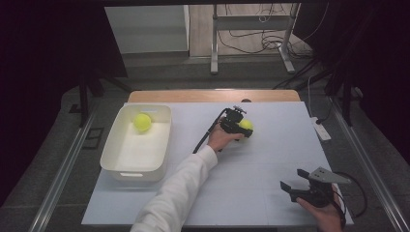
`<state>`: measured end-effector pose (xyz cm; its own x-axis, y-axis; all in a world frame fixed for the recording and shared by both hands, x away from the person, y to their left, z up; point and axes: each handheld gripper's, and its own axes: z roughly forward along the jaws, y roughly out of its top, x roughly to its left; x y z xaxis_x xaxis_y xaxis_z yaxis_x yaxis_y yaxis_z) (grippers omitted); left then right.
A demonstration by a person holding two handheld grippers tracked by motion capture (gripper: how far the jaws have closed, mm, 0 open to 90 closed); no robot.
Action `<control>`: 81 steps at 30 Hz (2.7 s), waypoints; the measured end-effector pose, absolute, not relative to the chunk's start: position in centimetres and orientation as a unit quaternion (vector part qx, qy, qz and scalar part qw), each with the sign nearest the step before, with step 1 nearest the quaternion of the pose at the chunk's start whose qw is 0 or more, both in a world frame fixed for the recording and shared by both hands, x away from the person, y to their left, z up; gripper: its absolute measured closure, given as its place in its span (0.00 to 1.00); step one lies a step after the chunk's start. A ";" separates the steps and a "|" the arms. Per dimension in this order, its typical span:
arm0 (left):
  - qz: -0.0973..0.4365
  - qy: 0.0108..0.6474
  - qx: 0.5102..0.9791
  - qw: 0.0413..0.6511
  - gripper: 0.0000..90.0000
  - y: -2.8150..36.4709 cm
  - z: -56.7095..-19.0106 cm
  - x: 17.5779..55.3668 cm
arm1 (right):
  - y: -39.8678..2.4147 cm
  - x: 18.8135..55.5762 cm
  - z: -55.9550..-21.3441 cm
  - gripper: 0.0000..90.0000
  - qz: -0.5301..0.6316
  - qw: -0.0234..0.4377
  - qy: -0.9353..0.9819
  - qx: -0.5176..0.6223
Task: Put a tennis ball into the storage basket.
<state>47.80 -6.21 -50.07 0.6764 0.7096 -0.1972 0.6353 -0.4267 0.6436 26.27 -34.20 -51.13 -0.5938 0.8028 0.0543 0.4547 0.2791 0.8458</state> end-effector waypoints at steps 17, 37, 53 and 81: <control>0.055 0.379 0.844 0.376 0.30 -5.5 -48.6 46.8 | -34.2 26.2 -51.1 0.16 0.441 0.198 0.776 0.405; 0.053 0.370 0.841 0.392 0.30 -3.4 -47.8 45.2 | -34.2 26.2 -51.1 0.17 0.439 0.200 0.777 0.405; 0.064 0.373 0.838 0.394 0.30 -0.9 -47.6 43.8 | -34.1 26.2 -51.2 0.17 0.437 0.201 0.778 0.404; 0.085 0.360 0.836 0.405 0.30 0.4 -46.7 41.8 | -34.1 26.3 -51.2 0.17 0.435 0.202 0.778 0.405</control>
<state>41.83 0.40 -46.68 0.7264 0.6710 -0.1488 0.5331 -0.4134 0.7381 26.26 -34.12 -51.17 -0.5908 0.8059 0.0387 0.4547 0.2929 0.8411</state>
